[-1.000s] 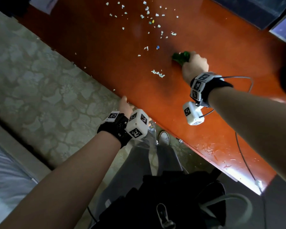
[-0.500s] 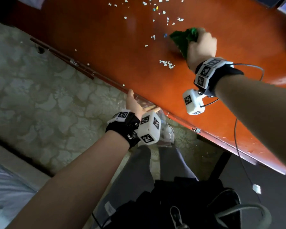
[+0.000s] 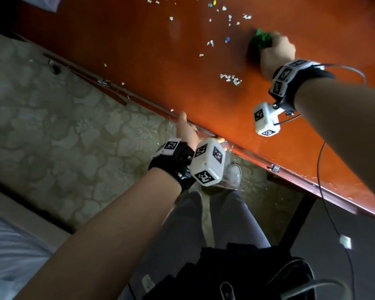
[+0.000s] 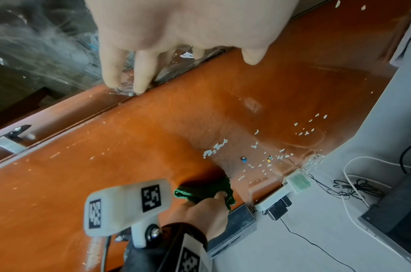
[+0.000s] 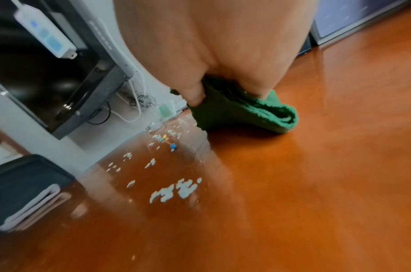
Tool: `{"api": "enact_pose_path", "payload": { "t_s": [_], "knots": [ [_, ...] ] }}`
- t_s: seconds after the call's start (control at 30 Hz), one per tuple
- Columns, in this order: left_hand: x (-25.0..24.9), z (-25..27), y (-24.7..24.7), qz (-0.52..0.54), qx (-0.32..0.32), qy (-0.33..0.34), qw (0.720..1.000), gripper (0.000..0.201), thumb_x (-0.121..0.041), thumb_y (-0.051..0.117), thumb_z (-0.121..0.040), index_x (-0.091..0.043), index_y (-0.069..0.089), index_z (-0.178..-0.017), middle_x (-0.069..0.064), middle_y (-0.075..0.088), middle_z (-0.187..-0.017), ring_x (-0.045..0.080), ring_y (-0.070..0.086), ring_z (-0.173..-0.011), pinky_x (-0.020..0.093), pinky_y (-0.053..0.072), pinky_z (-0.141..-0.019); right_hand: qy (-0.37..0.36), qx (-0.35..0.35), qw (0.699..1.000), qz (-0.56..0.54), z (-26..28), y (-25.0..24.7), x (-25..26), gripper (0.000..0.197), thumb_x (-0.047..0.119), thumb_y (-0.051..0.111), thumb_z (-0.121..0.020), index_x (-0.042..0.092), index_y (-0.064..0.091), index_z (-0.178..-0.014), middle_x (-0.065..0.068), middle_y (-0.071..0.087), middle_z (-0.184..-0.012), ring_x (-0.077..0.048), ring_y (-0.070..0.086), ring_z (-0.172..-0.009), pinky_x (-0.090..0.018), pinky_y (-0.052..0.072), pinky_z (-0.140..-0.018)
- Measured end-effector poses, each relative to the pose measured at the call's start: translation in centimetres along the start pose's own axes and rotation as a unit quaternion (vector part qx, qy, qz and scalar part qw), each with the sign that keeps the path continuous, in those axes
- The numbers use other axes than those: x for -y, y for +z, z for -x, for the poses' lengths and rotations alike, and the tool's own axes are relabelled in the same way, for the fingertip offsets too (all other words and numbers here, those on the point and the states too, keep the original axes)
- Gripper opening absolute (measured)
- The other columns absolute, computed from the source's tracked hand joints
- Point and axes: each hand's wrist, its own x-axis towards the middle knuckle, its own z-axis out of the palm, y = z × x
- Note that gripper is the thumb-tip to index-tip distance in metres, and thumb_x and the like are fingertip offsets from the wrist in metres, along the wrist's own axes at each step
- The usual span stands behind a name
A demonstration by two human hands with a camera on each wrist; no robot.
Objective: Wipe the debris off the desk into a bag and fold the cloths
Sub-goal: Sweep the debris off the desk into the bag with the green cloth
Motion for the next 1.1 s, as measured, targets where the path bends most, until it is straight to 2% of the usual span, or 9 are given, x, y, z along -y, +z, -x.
{"api": "enact_pose_path", "payload": {
  "t_s": [0.23, 0.3, 0.43, 0.63, 0.83, 0.93, 0.97, 1.03, 1.1],
  "knots": [
    [0.7, -0.3, -1.4, -0.011, 0.008, 0.018, 1.000, 0.072, -0.073, 0.040, -0.090, -0.031, 0.035, -0.148, 0.033, 0.048, -0.135, 0.050, 0.061, -0.110, 0.062, 0.049, -0.091, -0.055, 0.045, 0.997, 0.024, 2.2, 1.7, -0.6, 0.048, 0.009, 0.041, -0.089, 0.025, 0.054, -0.133, -0.013, 0.063, -0.119, -0.030, 0.060, -0.108, -0.030, 0.049, -0.089],
    [0.7, -0.4, -1.6, -0.032, 0.012, 0.027, 0.999, 0.073, -0.074, 0.039, -0.089, -0.031, 0.036, -0.148, 0.028, 0.051, -0.134, 0.048, 0.063, -0.108, 0.060, 0.053, -0.081, -0.066, 0.059, 0.996, 0.030, 3.0, 2.2, -1.0, 0.045, 0.012, 0.044, -0.091, 0.026, 0.055, -0.132, -0.012, 0.064, -0.118, -0.028, 0.060, -0.106, -0.026, 0.045, -0.081],
    [0.4, -0.5, -1.8, -0.027, 0.010, 0.032, 0.999, 0.076, -0.075, 0.041, -0.087, -0.025, 0.041, -0.146, 0.026, 0.044, -0.143, 0.052, 0.061, -0.109, 0.057, 0.056, -0.064, -0.083, 0.072, 0.994, 0.024, 4.9, 3.2, -1.4, 0.045, 0.016, 0.050, -0.090, 0.026, 0.055, -0.133, -0.015, 0.062, -0.124, -0.032, 0.057, -0.114, -0.030, 0.044, -0.093],
    [0.6, -0.1, -1.8, 0.011, 0.042, 0.028, 0.999, 0.074, -0.078, 0.038, -0.085, -0.023, 0.047, -0.135, 0.025, 0.049, -0.136, 0.052, 0.060, -0.110, 0.064, 0.044, -0.093, -0.088, 0.100, 0.991, 0.020, 8.0, 4.1, -1.5, 0.046, 0.019, 0.050, -0.092, 0.026, 0.052, -0.137, -0.013, 0.059, -0.129, -0.030, 0.054, -0.118, -0.026, 0.041, -0.095],
    [1.4, 0.2, -2.2, 0.020, 0.060, 0.047, 0.997, 0.080, -0.083, 0.039, -0.081, -0.022, 0.053, -0.131, 0.020, 0.055, -0.130, 0.048, 0.063, -0.108, 0.069, 0.044, -0.089, -0.095, 0.158, 0.982, 0.045, 13.1, 3.4, -1.2, 0.047, 0.014, 0.043, -0.094, 0.024, 0.048, -0.140, -0.015, 0.057, -0.129, -0.032, 0.053, -0.116, -0.030, 0.041, -0.098],
    [1.8, 0.9, -1.8, 0.038, 0.054, 0.059, 0.996, 0.073, -0.078, 0.038, -0.087, -0.017, 0.055, -0.123, 0.021, 0.058, -0.116, 0.044, 0.062, -0.104, 0.066, 0.044, -0.093, -0.091, 0.196, 0.976, 0.018, 15.3, 3.8, -1.4, 0.047, 0.009, 0.039, -0.096, 0.023, 0.046, -0.141, -0.002, 0.057, -0.116, -0.017, 0.067, -0.077, -0.022, 0.051, -0.079],
    [1.9, 1.2, -1.7, 0.042, 0.054, 0.060, 0.996, 0.068, -0.075, 0.037, -0.089, -0.016, 0.056, -0.117, 0.021, 0.059, -0.110, 0.042, 0.062, -0.098, 0.062, 0.047, -0.089, -0.082, 0.215, 0.973, -0.004, 15.9, 3.9, -1.5, 0.048, 0.007, 0.037, -0.096, 0.022, 0.046, -0.141, -0.001, 0.057, -0.112, -0.015, 0.068, -0.067, -0.027, 0.057, -0.073],
    [2.1, 1.3, -1.8, 0.042, 0.051, 0.062, 0.996, 0.064, -0.071, 0.035, -0.092, -0.015, 0.058, -0.113, 0.021, 0.060, -0.104, 0.041, 0.061, -0.091, 0.058, 0.049, -0.080, -0.077, 0.234, 0.968, -0.035, 16.4, 4.4, -1.7, 0.047, 0.005, 0.036, -0.095, 0.021, 0.049, -0.138, -0.004, 0.062, -0.108, -0.021, 0.072, -0.065, -0.037, 0.061, -0.063],
    [2.1, 1.0, -2.3, 0.040, 0.057, 0.060, 0.996, 0.063, -0.070, 0.034, -0.093, -0.017, 0.056, -0.118, 0.022, 0.061, -0.106, 0.042, 0.063, -0.097, 0.063, 0.047, -0.089, -0.074, 0.230, 0.968, -0.064, 15.9, 4.7, -2.0, 0.044, 0.004, 0.037, -0.094, 0.017, 0.053, -0.133, -0.006, 0.065, -0.105, -0.022, 0.072, -0.066, -0.033, 0.060, -0.057]
  ]
}}
